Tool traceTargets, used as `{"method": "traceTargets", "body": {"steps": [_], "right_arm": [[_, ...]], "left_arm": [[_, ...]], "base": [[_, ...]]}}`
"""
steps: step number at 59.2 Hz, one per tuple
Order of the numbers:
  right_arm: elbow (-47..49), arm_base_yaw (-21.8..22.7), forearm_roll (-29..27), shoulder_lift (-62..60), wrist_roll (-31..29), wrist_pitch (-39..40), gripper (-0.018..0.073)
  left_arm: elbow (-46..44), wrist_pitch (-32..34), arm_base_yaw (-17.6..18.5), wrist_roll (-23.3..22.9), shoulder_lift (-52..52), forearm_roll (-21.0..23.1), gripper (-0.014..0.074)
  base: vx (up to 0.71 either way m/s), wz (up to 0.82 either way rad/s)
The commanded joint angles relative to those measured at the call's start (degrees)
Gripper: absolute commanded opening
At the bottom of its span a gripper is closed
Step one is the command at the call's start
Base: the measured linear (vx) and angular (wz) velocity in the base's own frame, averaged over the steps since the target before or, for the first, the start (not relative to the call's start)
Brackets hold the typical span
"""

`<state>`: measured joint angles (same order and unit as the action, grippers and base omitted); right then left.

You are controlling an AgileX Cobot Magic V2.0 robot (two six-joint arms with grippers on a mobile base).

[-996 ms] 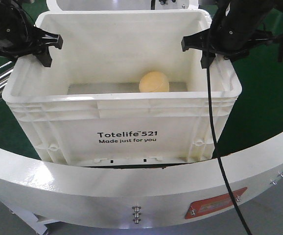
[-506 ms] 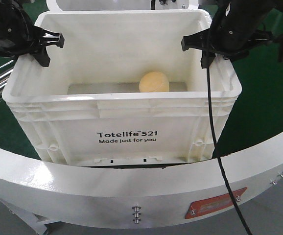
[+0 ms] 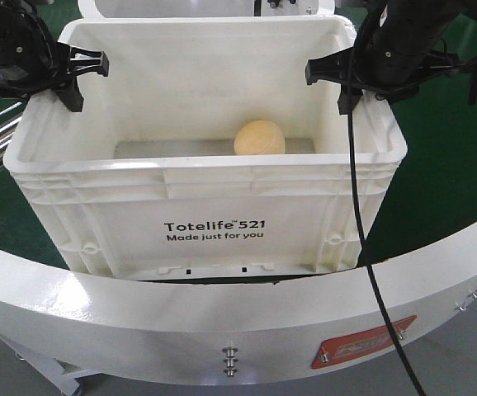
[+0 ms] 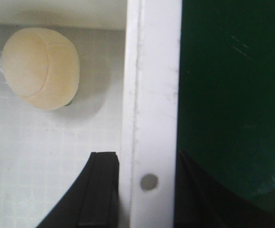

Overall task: Place moving items into box and shelve
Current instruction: 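Lower both grippers onto the tote's side walls and close them, then lift the tote off the conveyor with both grippers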

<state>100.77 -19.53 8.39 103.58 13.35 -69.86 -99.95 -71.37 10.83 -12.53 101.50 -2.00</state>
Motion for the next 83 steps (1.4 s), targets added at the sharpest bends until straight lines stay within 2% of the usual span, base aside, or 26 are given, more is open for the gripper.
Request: {"method": "traceTargets", "body": {"steps": [1, 8, 29, 37, 46, 54, 62, 70, 83], "right_arm": [[1.87, 0.03, 2.57, -4.51, -0.06, 6.67, 0.0127], [1.8, 0.03, 2.72, -6.29, 0.01, 7.61, 0.0127], [0.26, 0.03, 3.36, -13.0, -0.06, 8.89, 0.0127], [-4.64, -0.84, 6.74, -17.39, 2.52, 12.4, 0.0127], [-10.63, -5.4, 11.56, -21.98, 5.28, 14.83, 0.0104], [-13.83, -8.85, 15.83, -24.1, 9.68, 14.7, 0.0062], [-16.75, -10.8, 15.63, -26.37, 11.92, 14.76, 0.005], [-20.08, -12.1, 15.86, -29.22, 13.99, 16.22, 0.0052], [-25.65, -12.1, 17.35, -33.11, 15.9, 17.07, 0.0057]], "left_arm": [[-1.81, 2.81, 0.74, -1.86, -5.18, -4.78, 0.0144], [-1.81, 4.4, 1.73, -3.55, -8.43, -7.16, 0.0144], [-1.75, 4.95, 2.78, -4.65, -15.16, -7.89, 0.0144], [-1.75, 5.0, 5.71, -8.38, -17.55, -13.35, 0.0147], [-1.24, 4.0, 10.03, -10.94, -19.33, -18.46, 0.0148], [5.19, 6.03, 13.03, -15.69, -22.9, -22.26, 0.0148], [14.23, 12.2, 13.48, -16.8, -29.02, -21.0, 0.0148], [23.19, 18.22, 13.48, -16.8, -35.71, -17.7, 0.0148], [32.74, 23.97, 13.48, -17.87, -41.75, -17.39, 0.0148]], "base": [[0.0, 0.0], [0.0, 0.0], [0.0, 0.0], [0.0, 0.0], [0.0, 0.0], [0.0, 0.0], [0.0, 0.0], [0.0, 0.0], [0.0, 0.0]]}}
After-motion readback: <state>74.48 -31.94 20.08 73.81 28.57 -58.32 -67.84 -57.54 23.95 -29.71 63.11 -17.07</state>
